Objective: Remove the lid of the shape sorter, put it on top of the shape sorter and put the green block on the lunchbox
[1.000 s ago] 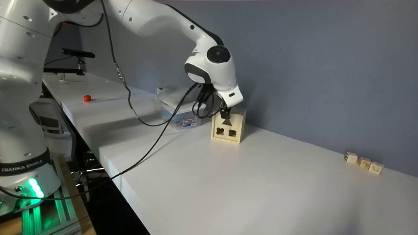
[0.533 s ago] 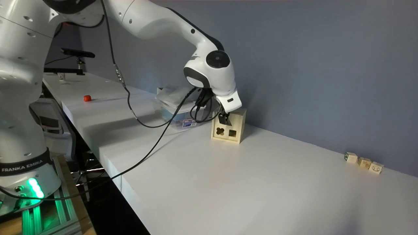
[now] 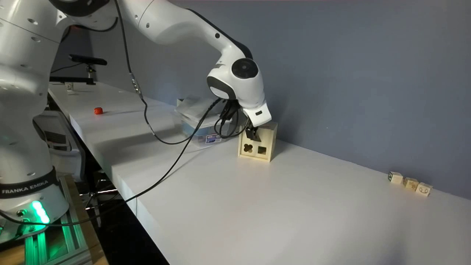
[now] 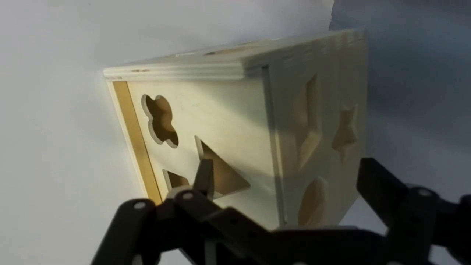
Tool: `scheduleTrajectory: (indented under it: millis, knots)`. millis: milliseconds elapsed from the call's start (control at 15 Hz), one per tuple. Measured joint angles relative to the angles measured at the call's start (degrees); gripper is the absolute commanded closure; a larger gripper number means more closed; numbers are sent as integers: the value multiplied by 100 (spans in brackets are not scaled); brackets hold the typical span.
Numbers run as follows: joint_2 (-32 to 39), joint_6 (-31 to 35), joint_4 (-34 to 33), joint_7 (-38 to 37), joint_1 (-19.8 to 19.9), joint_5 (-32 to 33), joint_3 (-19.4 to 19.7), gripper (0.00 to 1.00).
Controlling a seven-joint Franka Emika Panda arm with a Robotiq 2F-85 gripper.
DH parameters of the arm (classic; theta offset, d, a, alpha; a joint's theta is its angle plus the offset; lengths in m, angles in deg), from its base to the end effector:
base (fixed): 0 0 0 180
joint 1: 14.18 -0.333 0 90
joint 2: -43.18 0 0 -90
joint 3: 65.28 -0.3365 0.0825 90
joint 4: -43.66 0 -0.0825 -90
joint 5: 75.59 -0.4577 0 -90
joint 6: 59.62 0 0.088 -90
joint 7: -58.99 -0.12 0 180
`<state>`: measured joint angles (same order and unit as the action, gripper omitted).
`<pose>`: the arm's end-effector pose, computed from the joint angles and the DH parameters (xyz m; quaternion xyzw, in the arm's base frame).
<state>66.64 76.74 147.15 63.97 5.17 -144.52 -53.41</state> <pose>0.6464 -0.3586 0.3098 -0.7366 0.5457 -0.2002 0.3459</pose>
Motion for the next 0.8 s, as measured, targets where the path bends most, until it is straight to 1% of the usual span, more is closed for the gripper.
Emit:
scheduleTrajectory:
  millis: [533,800]
  knots:
    - [168,81,-97,1,-2,-3,-11,0]
    - [225,81,-208,10,-2,-36,-77,0]
